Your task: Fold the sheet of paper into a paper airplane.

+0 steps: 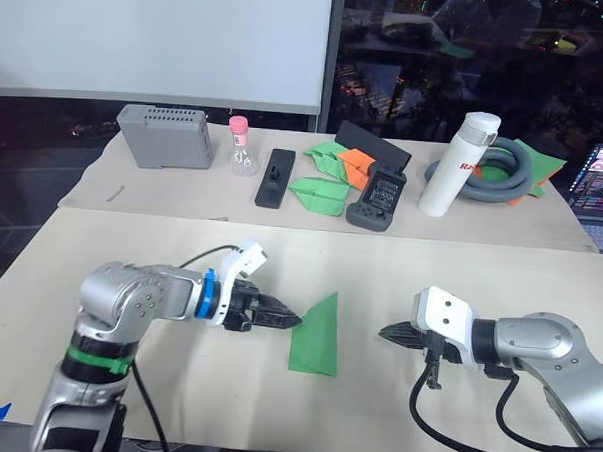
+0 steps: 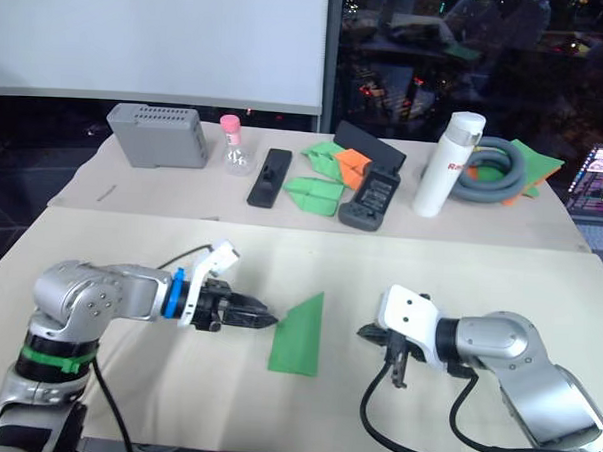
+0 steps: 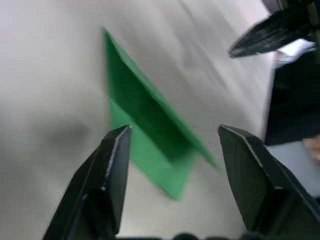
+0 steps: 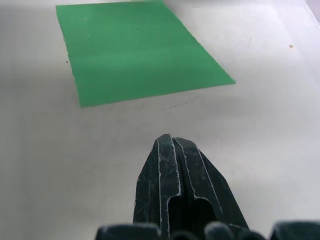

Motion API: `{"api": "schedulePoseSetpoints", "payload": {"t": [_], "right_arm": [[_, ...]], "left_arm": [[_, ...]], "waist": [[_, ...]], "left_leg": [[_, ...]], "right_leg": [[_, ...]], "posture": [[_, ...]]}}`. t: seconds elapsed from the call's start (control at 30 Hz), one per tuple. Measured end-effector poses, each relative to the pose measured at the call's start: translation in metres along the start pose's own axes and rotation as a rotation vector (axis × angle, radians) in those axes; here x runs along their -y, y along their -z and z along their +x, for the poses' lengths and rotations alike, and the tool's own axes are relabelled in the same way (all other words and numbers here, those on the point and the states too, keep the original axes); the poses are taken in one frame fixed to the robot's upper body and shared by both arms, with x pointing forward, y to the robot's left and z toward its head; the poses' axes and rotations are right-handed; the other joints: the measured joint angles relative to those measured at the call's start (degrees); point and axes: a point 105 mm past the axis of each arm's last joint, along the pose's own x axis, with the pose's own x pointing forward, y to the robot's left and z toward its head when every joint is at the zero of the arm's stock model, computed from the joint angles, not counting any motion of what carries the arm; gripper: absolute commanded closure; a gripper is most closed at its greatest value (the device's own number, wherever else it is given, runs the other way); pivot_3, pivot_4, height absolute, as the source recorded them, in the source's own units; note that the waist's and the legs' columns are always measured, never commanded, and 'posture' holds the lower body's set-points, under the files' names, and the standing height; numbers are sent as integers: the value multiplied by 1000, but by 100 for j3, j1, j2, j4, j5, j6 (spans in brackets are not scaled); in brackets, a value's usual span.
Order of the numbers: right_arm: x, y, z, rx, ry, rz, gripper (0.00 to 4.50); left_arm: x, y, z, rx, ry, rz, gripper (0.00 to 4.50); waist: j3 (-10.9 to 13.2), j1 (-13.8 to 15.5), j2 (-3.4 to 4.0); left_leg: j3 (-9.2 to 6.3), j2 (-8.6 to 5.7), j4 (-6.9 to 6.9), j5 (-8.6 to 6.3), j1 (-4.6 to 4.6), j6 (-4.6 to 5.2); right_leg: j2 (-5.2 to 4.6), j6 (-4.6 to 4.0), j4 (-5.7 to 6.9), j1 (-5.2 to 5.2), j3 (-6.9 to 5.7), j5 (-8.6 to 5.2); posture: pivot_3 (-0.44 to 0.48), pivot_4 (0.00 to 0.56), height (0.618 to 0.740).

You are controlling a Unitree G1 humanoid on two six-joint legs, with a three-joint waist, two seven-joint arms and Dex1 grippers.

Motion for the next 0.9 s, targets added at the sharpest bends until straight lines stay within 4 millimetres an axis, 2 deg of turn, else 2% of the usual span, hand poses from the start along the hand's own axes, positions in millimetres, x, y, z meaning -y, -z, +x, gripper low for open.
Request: {"api": "schedulePoseSetpoints", "payload": {"t": [0.17,0.3,0.4,0.5,0.6,0.73,0.9], "right_arm": [[-1,4,0,-8,28,11,4500],[-1,6,0,-13,47,19,4500],[-1,0,-1,5,69,5,4500],[-1,-1,-1,10,85,0,4500],[-3,-2,-1,11,89,-1,4500],[-4,-3,-1,14,96,-6,4500],[-4,-4,-1,15,98,-8,4500]], "left_arm": [[-5,-28,25,11,24,-116,1663],[-13,-24,32,-67,-30,-135,1663],[-15,-15,40,-135,-40,-152,1663],[-15,-15,42,-149,-34,-163,1663],[-14,-20,43,-145,-25,-170,2473],[-19,-18,43,-151,-33,-210,3834],[-23,-26,36,-118,-24,-252,3834]], "waist": [[4,1,-6],[4,-51,-6],[4,-32,-6],[4,-6,-6],[4,0,-6],[4,-2,-6],[4,-3,-6]], "left_leg": [[0,-7,11,1,-4,0],[3,-6,2,7,3,-11],[2,-6,3,7,2,-12],[2,-7,7,7,1,-11],[2,-9,8,6,0,-9],[2,-13,8,6,0,-10],[2,-13,10,7,1,-10]], "right_leg": [[-2,0,1,-1,4,0],[2,0,6,-9,21,0],[2,0,7,-8,22,0],[1,0,7,-8,23,0],[1,0,7,-7,24,0],[-1,0,8,-9,25,0],[0,0,9,-9,24,0]], "posture": [[0,150,740],[0,150,740],[0,150,740],[0,150,740],[0,150,740],[0,150,740],[0,150,740]]}}
